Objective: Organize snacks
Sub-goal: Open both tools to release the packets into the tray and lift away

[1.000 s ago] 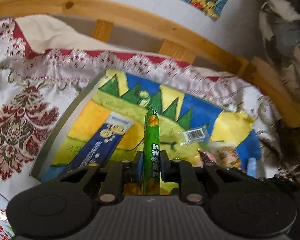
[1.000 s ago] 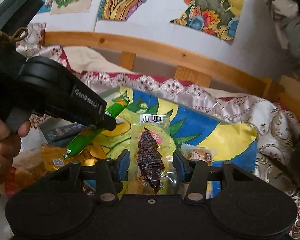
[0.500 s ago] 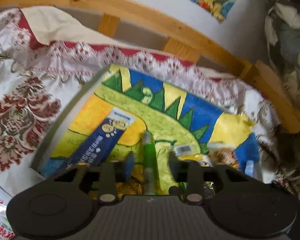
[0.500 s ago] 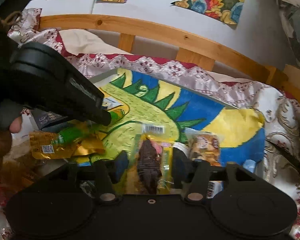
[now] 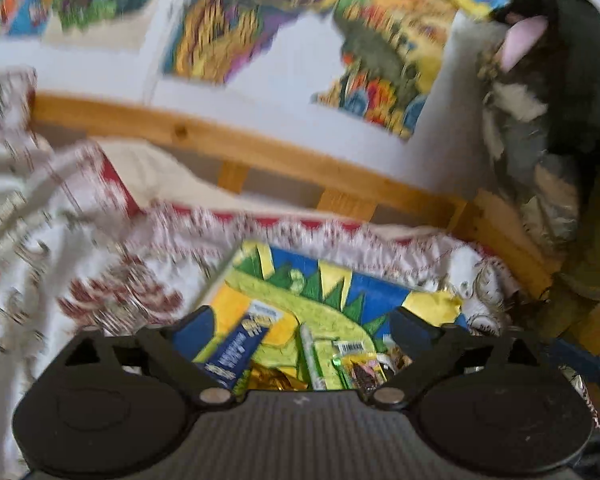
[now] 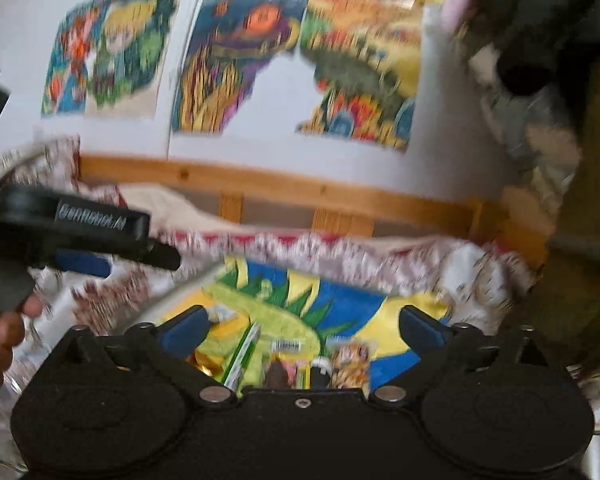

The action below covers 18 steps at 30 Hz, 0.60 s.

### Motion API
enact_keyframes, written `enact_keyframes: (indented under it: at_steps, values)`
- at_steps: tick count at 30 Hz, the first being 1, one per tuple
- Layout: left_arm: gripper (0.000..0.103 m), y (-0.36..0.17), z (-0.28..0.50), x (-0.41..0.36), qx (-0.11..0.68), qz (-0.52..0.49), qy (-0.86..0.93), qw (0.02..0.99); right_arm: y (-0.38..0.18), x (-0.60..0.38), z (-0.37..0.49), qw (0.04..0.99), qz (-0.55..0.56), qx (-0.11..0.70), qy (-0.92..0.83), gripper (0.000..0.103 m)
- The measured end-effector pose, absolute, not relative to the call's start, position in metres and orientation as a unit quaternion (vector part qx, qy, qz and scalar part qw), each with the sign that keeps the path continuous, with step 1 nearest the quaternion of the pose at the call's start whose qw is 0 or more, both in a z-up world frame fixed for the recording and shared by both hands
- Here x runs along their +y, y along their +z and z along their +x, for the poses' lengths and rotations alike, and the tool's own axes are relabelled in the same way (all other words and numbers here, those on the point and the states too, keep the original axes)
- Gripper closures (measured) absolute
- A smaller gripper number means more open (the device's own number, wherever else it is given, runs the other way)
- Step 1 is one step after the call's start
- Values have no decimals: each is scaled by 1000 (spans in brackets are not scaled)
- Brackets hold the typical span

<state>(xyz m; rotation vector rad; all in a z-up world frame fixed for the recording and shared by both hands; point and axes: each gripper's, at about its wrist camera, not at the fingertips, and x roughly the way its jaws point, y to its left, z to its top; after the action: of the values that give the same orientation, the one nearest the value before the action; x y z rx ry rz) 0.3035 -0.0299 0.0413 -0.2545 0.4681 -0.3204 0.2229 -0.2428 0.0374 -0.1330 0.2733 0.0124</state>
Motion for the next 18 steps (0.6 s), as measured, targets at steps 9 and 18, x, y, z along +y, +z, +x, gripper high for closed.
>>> enact_keyframes:
  at_steps: [9,18]
  values:
    - [0,69,215,-9,171,-97,-135,971,78,-238,148,995,-44,88,4,1]
    - [0,69,146,9,162,-74,-121,976,83,-226,80,997,-20,73,8,1]
